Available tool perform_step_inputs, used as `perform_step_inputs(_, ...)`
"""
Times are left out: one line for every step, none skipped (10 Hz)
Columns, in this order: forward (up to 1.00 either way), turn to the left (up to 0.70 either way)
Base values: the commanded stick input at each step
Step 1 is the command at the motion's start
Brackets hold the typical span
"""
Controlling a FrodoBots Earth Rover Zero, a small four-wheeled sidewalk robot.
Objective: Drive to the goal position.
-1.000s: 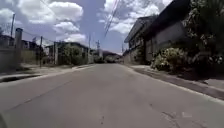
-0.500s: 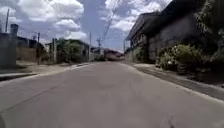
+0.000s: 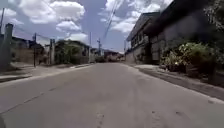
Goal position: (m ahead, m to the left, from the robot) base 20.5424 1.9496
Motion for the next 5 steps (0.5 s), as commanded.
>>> perform_step_inputs(1.0, 0.0)
perform_step_inputs(1.0, 0.0)
perform_step_inputs(1.0, 0.0)
perform_step_inputs(1.0, 0.0)
perform_step_inputs(1.0, 0.0)
